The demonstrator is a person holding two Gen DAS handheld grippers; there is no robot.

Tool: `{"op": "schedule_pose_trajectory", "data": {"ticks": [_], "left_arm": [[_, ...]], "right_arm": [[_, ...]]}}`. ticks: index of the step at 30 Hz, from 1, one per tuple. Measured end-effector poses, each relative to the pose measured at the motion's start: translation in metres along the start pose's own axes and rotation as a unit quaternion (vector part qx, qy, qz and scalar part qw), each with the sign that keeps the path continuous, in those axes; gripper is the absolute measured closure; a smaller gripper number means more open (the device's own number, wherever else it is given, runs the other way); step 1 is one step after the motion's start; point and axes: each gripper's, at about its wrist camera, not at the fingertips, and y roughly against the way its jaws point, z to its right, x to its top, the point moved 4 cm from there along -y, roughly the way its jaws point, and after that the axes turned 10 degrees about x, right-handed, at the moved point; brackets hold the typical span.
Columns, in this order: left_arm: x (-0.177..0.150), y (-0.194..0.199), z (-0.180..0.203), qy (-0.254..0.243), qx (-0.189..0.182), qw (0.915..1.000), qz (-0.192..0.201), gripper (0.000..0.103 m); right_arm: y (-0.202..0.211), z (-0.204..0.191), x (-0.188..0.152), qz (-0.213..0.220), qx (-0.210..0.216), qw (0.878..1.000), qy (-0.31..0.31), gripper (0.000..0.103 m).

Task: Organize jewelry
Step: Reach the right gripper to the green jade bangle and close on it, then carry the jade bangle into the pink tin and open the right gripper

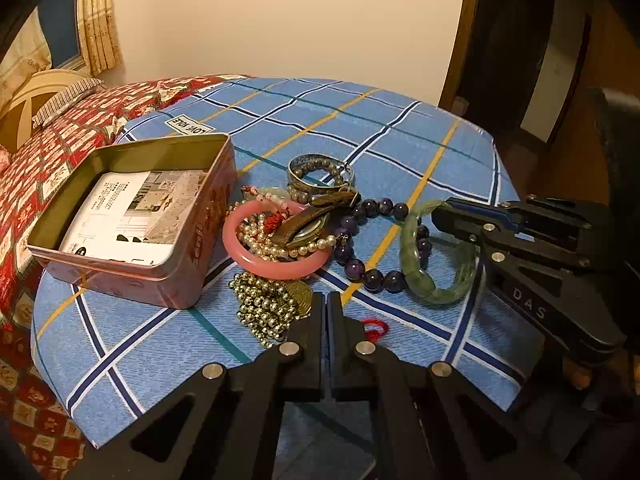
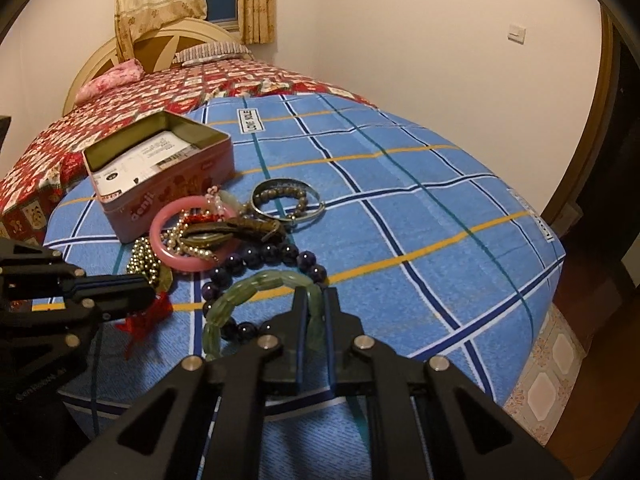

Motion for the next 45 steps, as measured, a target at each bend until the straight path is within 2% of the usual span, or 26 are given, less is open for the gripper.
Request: {"op": "schedule_pose_trajectory", "data": {"ticks": [8, 17, 34, 45], "left_arm": [[0.011, 0.029, -0.022, 0.034, -0.003, 0.9989, 0.032, 0.103], [0.027, 0.052, -0.043, 0.042, 0.018, 0.9966, 0.068, 0.103], [0.062, 0.075, -0.096, 0.058, 0.073, 0.9887, 0.117, 0.103], [0.088, 0.071, -0.142, 0.071, 0.119, 0.9813, 0.133, 0.103]], "right_arm": [[0.012, -0.007, 0.009, 0.023, 0.003, 1.0, 0.006, 0.093], [0.017, -0.013, 0.023, 0.036, 0.007, 0.999, 0.019, 0.093], [0.008, -0.042, 0.063, 0.052, 0.045, 0.996, 0.053, 0.093], [-0.012, -0.064, 0.1, 0.055, 0.065, 0.993, 0.086, 0.093]]}}
